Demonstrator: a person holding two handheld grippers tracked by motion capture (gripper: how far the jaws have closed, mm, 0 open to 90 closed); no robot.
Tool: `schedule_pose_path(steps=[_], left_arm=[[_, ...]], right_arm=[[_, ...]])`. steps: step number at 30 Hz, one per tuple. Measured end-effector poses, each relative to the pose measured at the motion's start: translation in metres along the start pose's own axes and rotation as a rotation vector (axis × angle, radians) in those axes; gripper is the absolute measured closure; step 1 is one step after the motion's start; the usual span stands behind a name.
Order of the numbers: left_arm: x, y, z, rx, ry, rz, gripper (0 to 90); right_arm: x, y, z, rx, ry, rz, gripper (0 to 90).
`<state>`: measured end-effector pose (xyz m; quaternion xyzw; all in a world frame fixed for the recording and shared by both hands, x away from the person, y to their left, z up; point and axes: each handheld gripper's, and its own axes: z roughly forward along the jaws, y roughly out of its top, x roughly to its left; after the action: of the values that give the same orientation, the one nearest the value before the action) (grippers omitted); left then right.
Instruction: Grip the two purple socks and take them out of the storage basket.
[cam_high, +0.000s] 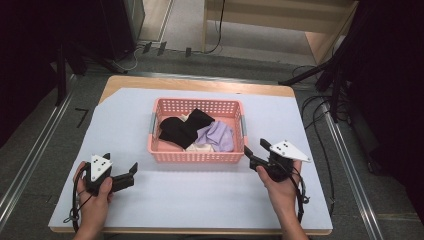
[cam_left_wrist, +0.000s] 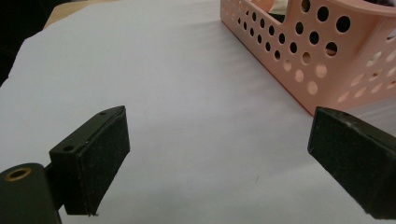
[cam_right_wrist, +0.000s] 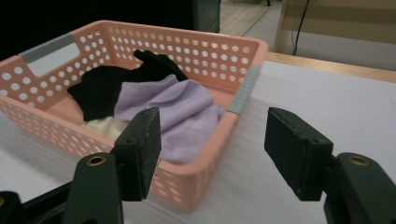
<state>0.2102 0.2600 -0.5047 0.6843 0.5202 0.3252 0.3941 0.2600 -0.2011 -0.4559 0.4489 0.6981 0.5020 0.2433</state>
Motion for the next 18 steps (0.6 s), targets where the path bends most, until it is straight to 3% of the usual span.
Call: schedule_pose_path(steps=[7,9,12,15,18], left_arm=[[0.0,0.0,0.0,0.0,-0.002,0.0,6.7],[0.0,0.0,0.0,0.002,-0.005,-0.001,6.8],[0.001,0.0,0.0,0.004,-0.007,-0.001,6.8],[0.001,0.0,0.0,0.007,-0.006,0.0,7.0],[0.001,0.0,0.0,0.007,-0.007,-0.001,7.0]], right_arm=[[0.018,0.01,0.026,0.025,0.018,0.015,44.2],[0.025,0.012,0.039,0.05,0.02,0.039,46.8],[0.029,0.013,0.047,0.063,0.012,0.037,47.9],[0.037,0.015,0.059,0.09,-0.027,0.031,48.8],[0.04,0.018,0.07,0.103,-0.007,0.051,55.2]])
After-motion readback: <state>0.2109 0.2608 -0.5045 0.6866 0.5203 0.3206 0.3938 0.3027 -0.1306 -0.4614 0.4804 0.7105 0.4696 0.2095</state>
